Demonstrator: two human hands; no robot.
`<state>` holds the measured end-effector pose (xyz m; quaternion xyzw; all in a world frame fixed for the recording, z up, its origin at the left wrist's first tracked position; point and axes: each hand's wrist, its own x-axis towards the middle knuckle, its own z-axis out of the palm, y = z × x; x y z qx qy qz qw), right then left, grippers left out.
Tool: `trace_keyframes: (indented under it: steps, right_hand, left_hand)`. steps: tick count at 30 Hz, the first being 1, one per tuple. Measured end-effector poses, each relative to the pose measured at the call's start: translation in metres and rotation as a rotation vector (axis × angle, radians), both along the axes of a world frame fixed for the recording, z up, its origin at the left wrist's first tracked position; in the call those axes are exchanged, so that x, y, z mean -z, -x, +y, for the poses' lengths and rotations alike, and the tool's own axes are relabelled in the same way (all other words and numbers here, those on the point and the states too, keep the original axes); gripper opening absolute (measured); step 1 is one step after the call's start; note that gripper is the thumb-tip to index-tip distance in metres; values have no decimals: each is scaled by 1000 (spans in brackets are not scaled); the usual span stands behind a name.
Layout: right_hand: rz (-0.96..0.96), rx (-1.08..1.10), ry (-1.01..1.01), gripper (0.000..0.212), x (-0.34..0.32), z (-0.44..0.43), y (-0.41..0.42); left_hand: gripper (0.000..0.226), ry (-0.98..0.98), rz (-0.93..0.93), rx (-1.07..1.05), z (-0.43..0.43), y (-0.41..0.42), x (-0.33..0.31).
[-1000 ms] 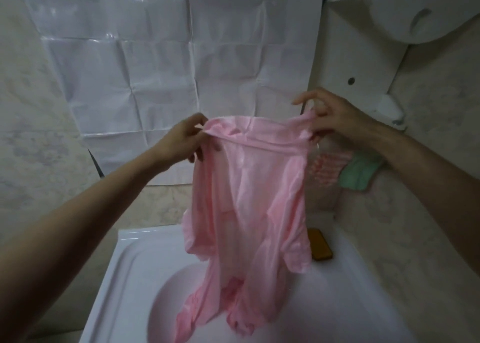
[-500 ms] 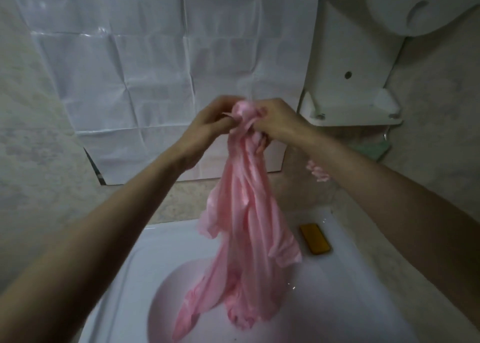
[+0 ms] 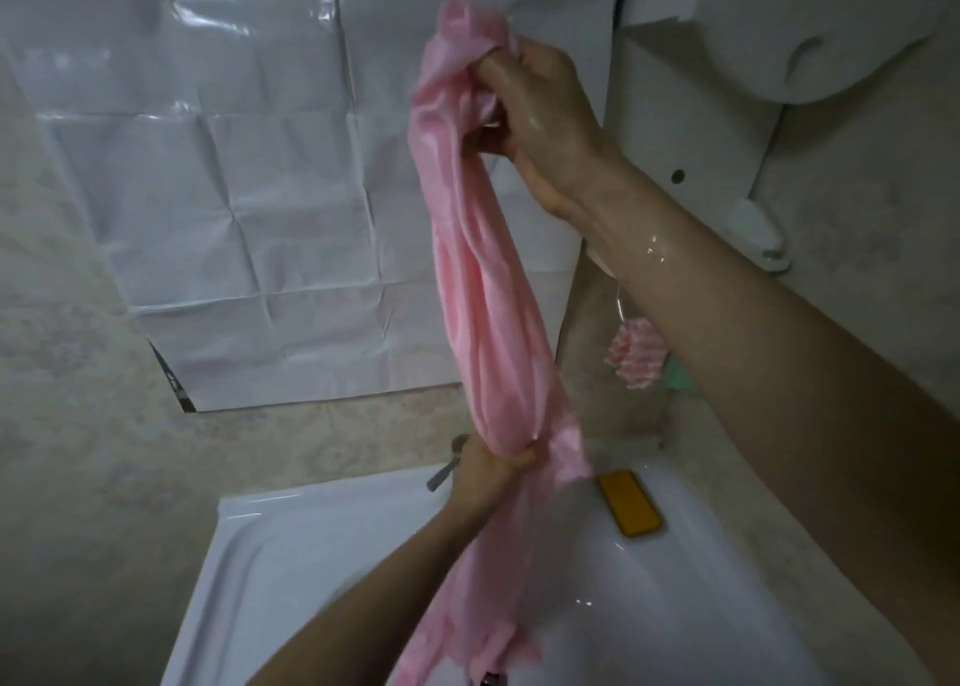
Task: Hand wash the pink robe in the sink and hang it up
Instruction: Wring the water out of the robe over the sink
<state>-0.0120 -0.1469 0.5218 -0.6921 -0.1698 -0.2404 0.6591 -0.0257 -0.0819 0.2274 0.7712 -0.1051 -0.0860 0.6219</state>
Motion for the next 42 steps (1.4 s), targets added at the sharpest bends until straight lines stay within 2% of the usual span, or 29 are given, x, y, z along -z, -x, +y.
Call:
trace_keyframes:
  steps: [2, 4, 6, 8, 10, 12, 13, 14, 15, 16, 17, 19, 21, 23, 25, 27, 29, 31, 33, 36, 39, 41, 42]
  right_hand:
    - [-7, 39, -20, 14, 2, -15, 4]
    - [30, 116, -43, 13, 10, -48, 11]
    - [133, 205, 91, 12, 25, -86, 22]
    - [258, 213, 369, 12, 53, -111, 28]
    - [499, 165, 750, 14, 90, -123, 27]
    - [799, 114, 1235, 52, 126, -123, 25]
    - [836, 54, 1411, 74, 141, -121, 24]
    - [811, -16, 1485, 95, 154, -116, 22]
    - [759, -67, 1423, 114, 162, -106, 23]
    - [715, -83, 1246, 127, 167, -94, 24]
    - [651, -87, 1036, 132, 172, -82, 25]
    - [495, -76, 730, 132, 180, -60, 20]
    - [396, -73, 588, 118, 188, -53, 7]
    - [357, -3, 556, 93, 188, -54, -4]
    - [291, 81, 489, 69, 180, -52, -13]
    - [202, 126, 369, 58, 168, -43, -18]
    - [177, 151, 261, 51, 157, -32, -22]
    - [202, 156, 108, 44, 147, -16, -20]
    - [199, 152, -52, 46, 139, 2, -16]
    - [185, 119, -281, 51, 132, 30, -12]
    - [284, 108, -440, 39, 134, 47, -16]
    - [310, 78, -472, 44, 137, 50, -19]
    - [299, 43, -497, 46, 136, 49, -17]
  left_hand:
    - [78, 57, 92, -18, 3, -10, -7]
    - [58, 71, 110, -46, 18, -24, -17]
    - [43, -18, 47, -51, 40, -35, -24]
    - [47, -22, -50, -46, 56, -39, -35]
    - [66, -49, -155, -98, 60, -42, -50]
    - [71, -261, -294, -75, 54, -48, -65]
    - [65, -385, -341, -54, 48, -50, -74]
    - [56, -491, -395, -31, 42, -50, -82]
    - [45, -575, -454, -6, 36, -50, -90]
    - [34, -639, -515, 28, 30, -49, -97]
    - [26, -697, -570, 60, 25, -48, -104]
    - [27, -781, -645, 111, 18, -43, -116]
    - [43, -750, -679, 122, 21, -40, -130]
    - [63, -574, -647, 174, 36, -43, -138]
    - [83, -313, -494, 289, 63, -51, -135]
    - [104, -72, -246, 397, 92, -54, -117]
    - [133, -26, -113, 394, 105, -48, -77]
    - [147, -52, -43, 334, 99, -34, -28]
    - [146, -45, 10, 274, 82, -21, 11]
    - [137, -59, 10, 182, 48, -12, 34]
    - [124, -37, 56, 102, 19, -7, 40]
    - [108, -12, 75, 36, 7, -5, 41]
    - [90, 32, 91, -9, 2, -4, 40]
